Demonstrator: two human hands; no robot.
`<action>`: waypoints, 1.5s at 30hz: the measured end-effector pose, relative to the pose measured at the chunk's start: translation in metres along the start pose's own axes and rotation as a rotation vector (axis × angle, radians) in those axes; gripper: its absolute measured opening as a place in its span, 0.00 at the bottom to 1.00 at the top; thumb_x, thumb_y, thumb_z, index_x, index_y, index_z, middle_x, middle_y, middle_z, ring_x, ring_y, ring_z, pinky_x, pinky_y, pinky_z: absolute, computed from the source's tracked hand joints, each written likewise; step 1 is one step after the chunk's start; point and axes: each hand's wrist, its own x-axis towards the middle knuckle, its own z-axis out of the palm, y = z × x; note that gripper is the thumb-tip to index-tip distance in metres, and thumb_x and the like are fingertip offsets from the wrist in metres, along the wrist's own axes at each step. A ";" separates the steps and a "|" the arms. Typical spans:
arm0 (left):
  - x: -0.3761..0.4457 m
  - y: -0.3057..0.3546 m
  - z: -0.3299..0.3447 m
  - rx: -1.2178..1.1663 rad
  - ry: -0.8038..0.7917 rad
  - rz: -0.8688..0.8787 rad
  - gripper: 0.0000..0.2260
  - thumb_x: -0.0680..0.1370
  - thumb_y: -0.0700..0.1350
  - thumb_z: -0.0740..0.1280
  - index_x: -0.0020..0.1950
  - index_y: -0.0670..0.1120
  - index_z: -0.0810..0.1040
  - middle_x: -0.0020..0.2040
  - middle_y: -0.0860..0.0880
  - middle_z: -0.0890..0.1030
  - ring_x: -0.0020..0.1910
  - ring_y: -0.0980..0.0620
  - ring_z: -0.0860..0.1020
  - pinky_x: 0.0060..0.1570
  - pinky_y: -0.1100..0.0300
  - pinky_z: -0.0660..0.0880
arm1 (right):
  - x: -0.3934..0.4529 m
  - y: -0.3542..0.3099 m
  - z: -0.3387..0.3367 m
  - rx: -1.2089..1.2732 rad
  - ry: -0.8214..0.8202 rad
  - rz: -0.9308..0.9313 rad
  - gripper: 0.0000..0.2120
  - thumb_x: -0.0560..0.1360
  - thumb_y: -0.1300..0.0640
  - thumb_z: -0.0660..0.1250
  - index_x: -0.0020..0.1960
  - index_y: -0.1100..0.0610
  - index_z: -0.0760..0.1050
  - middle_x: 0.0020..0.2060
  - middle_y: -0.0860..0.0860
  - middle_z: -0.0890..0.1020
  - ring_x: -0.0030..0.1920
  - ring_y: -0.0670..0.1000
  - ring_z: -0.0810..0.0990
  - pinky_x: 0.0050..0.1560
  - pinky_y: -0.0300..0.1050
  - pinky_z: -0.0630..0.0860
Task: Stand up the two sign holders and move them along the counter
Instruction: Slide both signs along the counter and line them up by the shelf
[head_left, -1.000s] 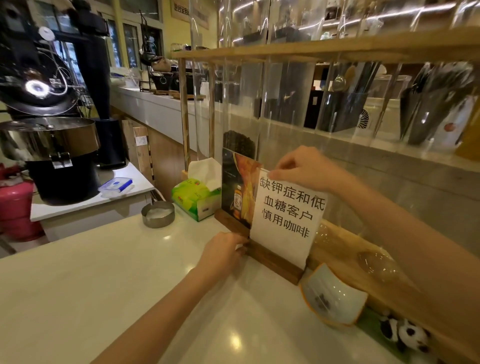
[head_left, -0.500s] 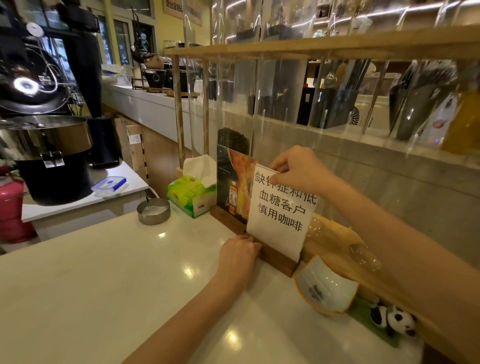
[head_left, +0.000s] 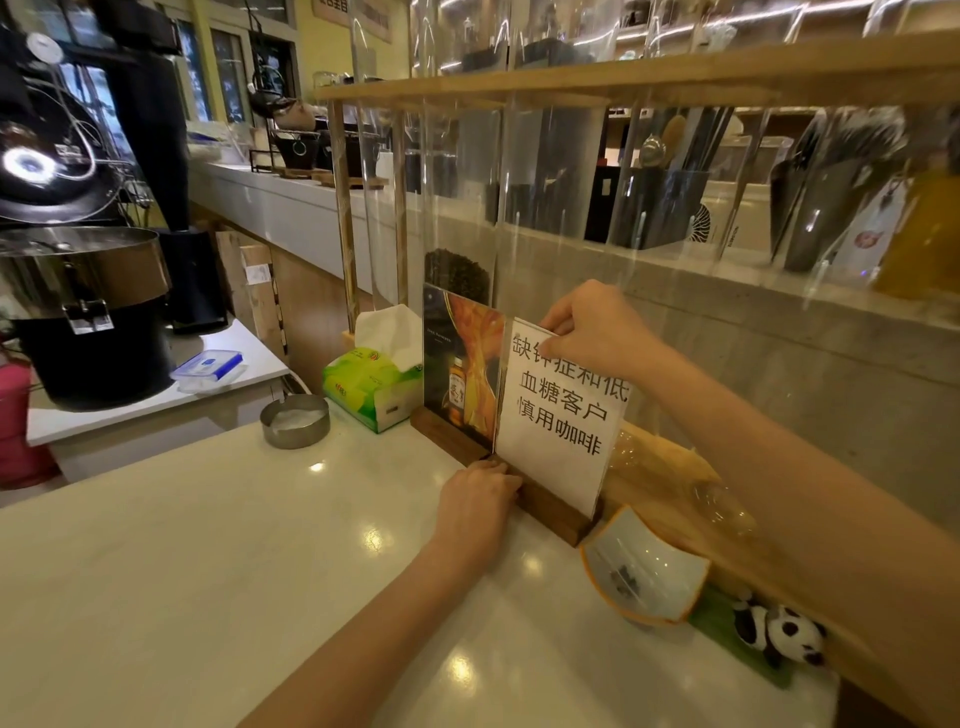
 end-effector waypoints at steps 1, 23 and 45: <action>0.000 0.000 0.000 -0.007 -0.001 0.005 0.09 0.54 0.44 0.80 0.30 0.53 0.83 0.28 0.57 0.83 0.32 0.58 0.82 0.29 0.70 0.77 | 0.000 0.000 0.000 -0.004 0.003 -0.001 0.10 0.70 0.63 0.70 0.51 0.63 0.80 0.48 0.59 0.85 0.39 0.49 0.80 0.34 0.34 0.76; -0.004 -0.022 -0.007 -0.158 -0.020 -0.252 0.14 0.77 0.44 0.61 0.62 0.49 0.75 0.66 0.49 0.75 0.64 0.49 0.73 0.61 0.56 0.70 | 0.027 -0.014 -0.008 0.028 -0.045 -0.052 0.10 0.72 0.56 0.68 0.48 0.62 0.79 0.39 0.52 0.81 0.38 0.47 0.79 0.35 0.35 0.73; 0.005 -0.051 0.008 -0.164 -0.071 -0.319 0.20 0.78 0.43 0.59 0.70 0.48 0.64 0.73 0.47 0.65 0.71 0.48 0.65 0.70 0.57 0.64 | 0.065 -0.023 0.030 -0.043 -0.111 -0.025 0.08 0.72 0.63 0.66 0.50 0.66 0.78 0.39 0.55 0.77 0.36 0.49 0.75 0.30 0.34 0.68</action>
